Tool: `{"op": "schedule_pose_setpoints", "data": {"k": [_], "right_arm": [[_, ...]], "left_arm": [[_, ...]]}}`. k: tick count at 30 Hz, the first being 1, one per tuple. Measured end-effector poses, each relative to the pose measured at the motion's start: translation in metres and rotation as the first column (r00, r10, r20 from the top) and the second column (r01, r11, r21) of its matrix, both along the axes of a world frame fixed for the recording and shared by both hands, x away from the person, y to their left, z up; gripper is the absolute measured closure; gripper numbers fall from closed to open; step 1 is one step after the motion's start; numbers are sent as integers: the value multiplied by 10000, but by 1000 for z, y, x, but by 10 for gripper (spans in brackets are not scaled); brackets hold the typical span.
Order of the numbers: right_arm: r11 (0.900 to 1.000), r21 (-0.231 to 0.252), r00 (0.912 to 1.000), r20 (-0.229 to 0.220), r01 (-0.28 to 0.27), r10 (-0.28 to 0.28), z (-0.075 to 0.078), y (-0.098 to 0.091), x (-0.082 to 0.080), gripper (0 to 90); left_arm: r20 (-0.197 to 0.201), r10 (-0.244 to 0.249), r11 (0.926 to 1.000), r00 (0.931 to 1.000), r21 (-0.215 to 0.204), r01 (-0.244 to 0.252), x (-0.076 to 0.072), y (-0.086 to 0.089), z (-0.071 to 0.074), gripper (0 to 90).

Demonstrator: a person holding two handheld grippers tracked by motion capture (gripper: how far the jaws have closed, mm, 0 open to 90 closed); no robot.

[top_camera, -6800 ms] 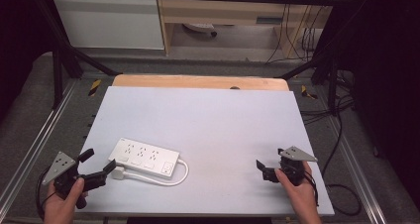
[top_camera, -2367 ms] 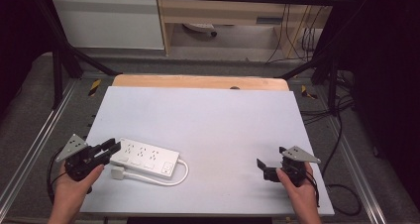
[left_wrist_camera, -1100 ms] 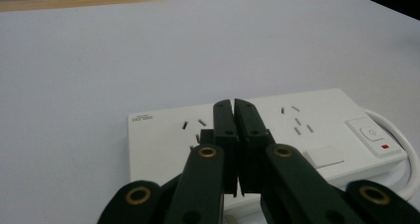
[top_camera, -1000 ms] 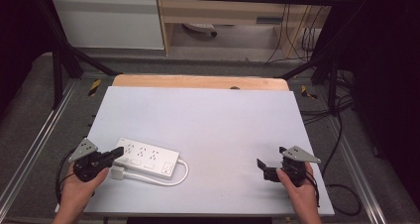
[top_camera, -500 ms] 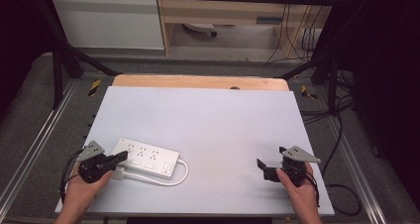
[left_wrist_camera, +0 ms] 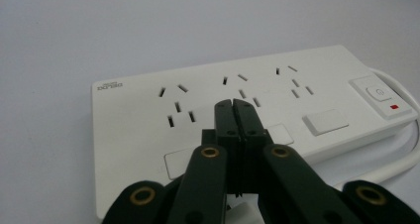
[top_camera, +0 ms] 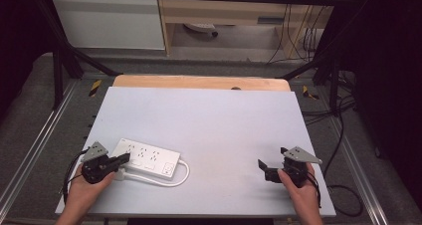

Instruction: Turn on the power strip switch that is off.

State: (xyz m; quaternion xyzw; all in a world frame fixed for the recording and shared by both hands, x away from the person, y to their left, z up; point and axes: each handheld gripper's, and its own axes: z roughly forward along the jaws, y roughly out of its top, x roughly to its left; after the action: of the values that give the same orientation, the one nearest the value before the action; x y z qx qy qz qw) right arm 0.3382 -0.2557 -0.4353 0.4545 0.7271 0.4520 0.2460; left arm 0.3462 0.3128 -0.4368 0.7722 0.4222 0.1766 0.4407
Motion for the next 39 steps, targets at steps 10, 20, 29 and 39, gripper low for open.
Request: {"op": "schedule_pose_setpoints", "data": {"k": [10, 20, 29, 39], "right_arm": [[10000, 5, 10000, 4, -9, 9, 0, 0, 0, 35], [10000, -5, 10000, 1, -15, 15, 0, 0, 0, 35], [10000, -6, 10000, 1, -19, 19, 0, 0, 0, 35], [10000, -28, 10000, 17, -32, 32, 0, 0, 0, 35]], "left_arm": [[-62, 32, 9999, 10000, 95, -31, 1, 2, -2, 900], [-79, 51, 9999, 10000, 140, -50, 2, 3, -3, 900], [-63, 138, 9998, 9999, 171, -137, 3, 4, -3, 900], [-88, 92, 9999, 9999, 54, -91, 3, 5, -4, 900]]}}
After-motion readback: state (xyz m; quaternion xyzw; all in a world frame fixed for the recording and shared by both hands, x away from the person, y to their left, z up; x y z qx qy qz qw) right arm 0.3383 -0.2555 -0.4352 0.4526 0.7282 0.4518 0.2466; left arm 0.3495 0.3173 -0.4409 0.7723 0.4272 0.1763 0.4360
